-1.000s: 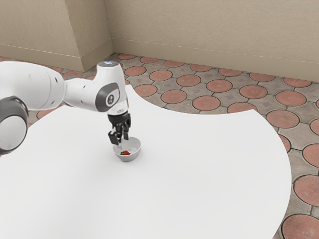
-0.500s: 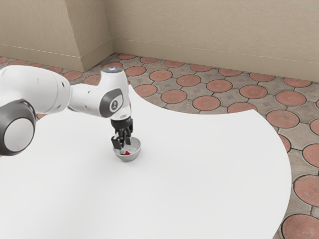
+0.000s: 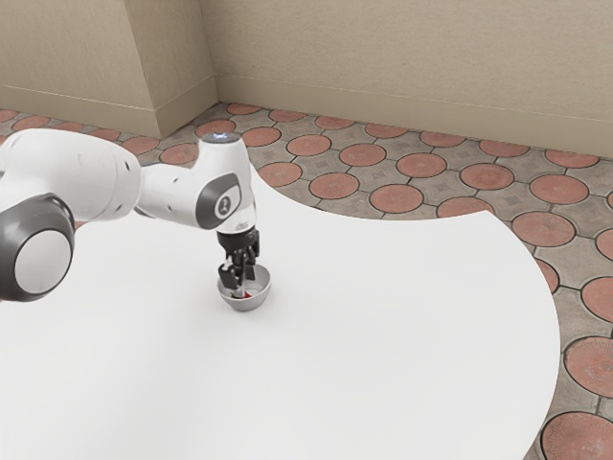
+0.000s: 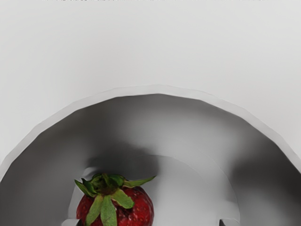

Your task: Take strawberry from the bowl

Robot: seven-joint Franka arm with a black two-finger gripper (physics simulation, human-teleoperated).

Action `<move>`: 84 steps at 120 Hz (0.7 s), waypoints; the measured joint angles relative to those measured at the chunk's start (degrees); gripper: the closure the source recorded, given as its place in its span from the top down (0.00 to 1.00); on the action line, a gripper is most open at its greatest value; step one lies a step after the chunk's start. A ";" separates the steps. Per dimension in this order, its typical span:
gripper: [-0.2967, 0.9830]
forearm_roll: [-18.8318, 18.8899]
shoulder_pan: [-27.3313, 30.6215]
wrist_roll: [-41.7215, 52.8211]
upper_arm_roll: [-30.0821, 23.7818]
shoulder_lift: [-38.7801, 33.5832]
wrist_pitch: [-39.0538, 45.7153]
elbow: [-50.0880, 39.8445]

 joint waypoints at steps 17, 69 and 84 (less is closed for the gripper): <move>0.50 -0.03 0.14 -0.07 0.00 0.29 0.22 -0.11; 0.50 0.04 0.25 -0.19 0.00 0.78 0.47 -0.04; 0.48 0.04 0.15 -0.21 0.00 0.79 0.47 -0.08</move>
